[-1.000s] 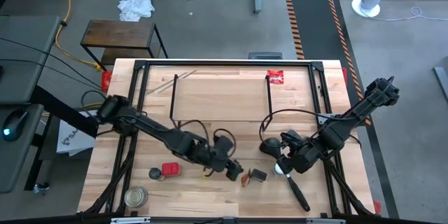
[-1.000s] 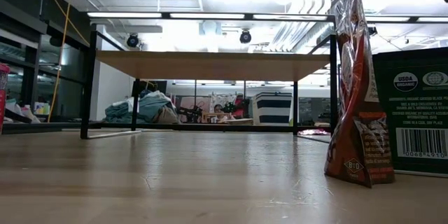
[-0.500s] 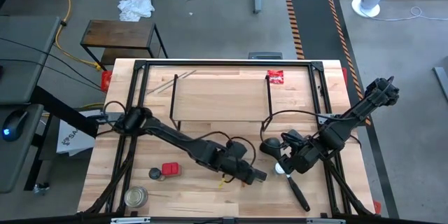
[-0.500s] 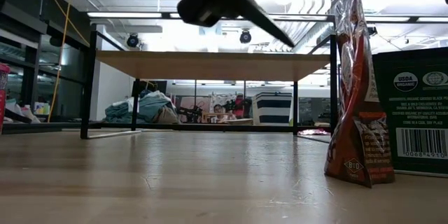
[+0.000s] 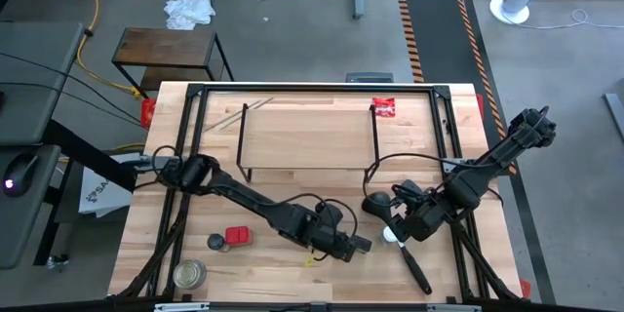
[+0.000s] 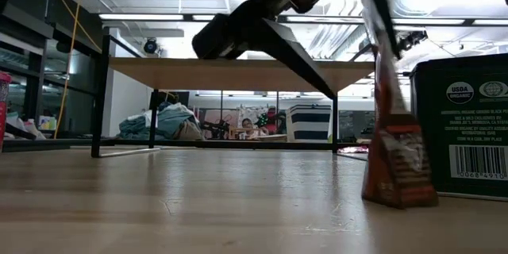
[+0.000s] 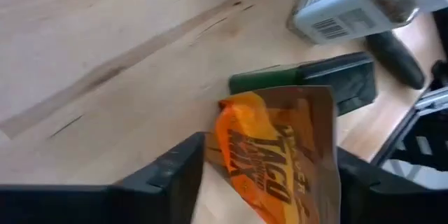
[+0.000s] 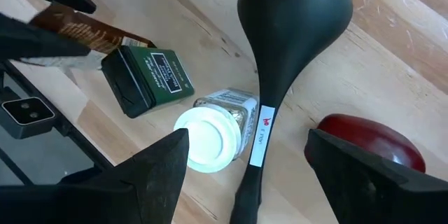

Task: Shelf spices
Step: Put the orange seasoning pack on the shelf

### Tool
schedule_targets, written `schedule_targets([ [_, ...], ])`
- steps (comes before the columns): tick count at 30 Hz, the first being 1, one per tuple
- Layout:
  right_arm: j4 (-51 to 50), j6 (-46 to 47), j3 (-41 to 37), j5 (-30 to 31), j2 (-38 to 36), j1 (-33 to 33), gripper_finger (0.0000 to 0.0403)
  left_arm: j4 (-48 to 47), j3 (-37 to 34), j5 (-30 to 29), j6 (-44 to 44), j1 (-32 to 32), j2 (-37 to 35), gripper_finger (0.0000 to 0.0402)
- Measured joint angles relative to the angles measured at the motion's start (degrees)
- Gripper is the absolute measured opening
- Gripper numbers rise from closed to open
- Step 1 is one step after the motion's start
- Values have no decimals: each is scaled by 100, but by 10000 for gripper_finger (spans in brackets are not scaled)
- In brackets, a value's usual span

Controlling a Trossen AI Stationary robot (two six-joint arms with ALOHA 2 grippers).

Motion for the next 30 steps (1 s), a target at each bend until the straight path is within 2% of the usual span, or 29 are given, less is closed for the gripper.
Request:
schedule_targets([
  [2,-20,1,0,1,0,-1,288,-52,2,-27,95,20,42,152],
  [5,-32,0,0,3,0,-2,288,-204,-2,-42,293,25,59,44],
  [6,-43,0,0,2,0,0,288,-220,-2,-54,388,25,29,24],
  [12,-93,1,0,5,0,0,288,-1021,-9,-242,766,47,-706,6],
  [15,-110,0,0,69,0,0,288,-1690,1,-790,945,51,-1538,5],
  [18,-112,2,0,187,0,-2,288,-2991,17,-1408,915,101,-2378,3],
  [23,-105,1,0,361,0,-41,288,-5378,2,-1621,840,717,-3375,2],
  [26,-99,2,0,420,0,-97,288,-5143,-190,-1531,1153,1334,-3925,1],
  [28,-90,2,0,428,0,-163,288,-4903,-297,-1473,1324,1703,-4108,1],
  [30,-90,2,0,427,0,-212,288,-5067,-429,-1467,1396,1981,-4186,1],
])
